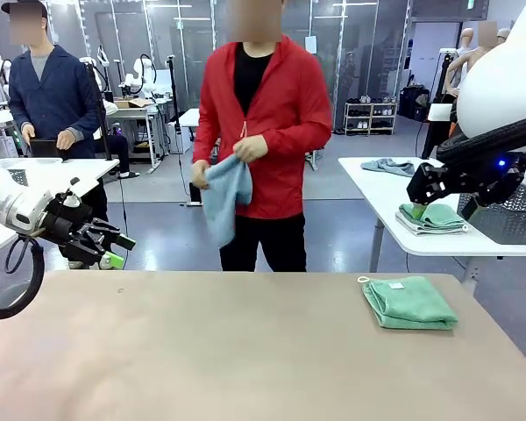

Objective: Fold the towels and place them in the basket.
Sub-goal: Place the folded Towel with hook on the right side of the table, then when a person lays out a Towel with hook on the table, fold it in half twice.

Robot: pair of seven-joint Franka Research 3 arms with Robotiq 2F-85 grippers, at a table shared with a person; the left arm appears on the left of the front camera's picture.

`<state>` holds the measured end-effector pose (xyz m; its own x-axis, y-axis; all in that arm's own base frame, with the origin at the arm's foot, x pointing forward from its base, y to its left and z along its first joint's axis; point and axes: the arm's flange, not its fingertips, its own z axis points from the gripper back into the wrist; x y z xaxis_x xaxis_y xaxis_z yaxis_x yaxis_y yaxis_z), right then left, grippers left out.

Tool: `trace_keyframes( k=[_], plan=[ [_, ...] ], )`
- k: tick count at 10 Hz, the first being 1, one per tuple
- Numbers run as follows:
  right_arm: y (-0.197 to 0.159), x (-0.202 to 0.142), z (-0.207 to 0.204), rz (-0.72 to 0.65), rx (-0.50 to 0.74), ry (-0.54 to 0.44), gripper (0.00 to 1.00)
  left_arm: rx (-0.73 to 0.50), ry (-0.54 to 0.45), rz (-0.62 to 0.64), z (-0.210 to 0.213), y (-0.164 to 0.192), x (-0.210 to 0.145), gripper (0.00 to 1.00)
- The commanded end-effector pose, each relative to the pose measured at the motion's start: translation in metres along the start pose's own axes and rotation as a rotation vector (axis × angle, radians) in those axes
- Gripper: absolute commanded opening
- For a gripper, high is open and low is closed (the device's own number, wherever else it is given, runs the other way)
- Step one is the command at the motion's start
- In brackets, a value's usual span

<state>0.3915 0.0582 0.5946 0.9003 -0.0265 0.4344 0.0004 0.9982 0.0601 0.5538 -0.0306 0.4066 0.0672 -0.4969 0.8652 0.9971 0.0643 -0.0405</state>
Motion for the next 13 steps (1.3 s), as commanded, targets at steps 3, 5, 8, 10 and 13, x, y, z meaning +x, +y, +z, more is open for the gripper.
trace_keyframes(
  k=[3,5,8,10,13],
  plan=[
    [0.0082,-0.0043,0.0109,-0.022,0.004,-0.021,0.89,0.004,-0.005,-0.003,0.0006,-0.0011,0.0015,0.96],
    [0.0082,-0.0043,0.0109,-0.022,0.004,-0.021,0.89,0.004,-0.005,-0.003,0.0006,-0.0011,0.0015,0.96],
    [0.0082,-0.0043,0.0109,-0.022,0.004,-0.021,0.89,0.004,-0.005,-0.003,0.0006,-0.0011,0.0015,0.96],
    [0.0082,-0.0043,0.0109,-0.022,0.004,-0.021,0.89,0.004,-0.005,-0.003,0.0006,-0.0011,0.0015,0.96],
    [0.0082,-0.0043,0.0109,-0.022,0.004,-0.021,0.89,0.004,-0.005,-0.003,0.0006,-0.0011,0.0015,0.96]
  ],
)
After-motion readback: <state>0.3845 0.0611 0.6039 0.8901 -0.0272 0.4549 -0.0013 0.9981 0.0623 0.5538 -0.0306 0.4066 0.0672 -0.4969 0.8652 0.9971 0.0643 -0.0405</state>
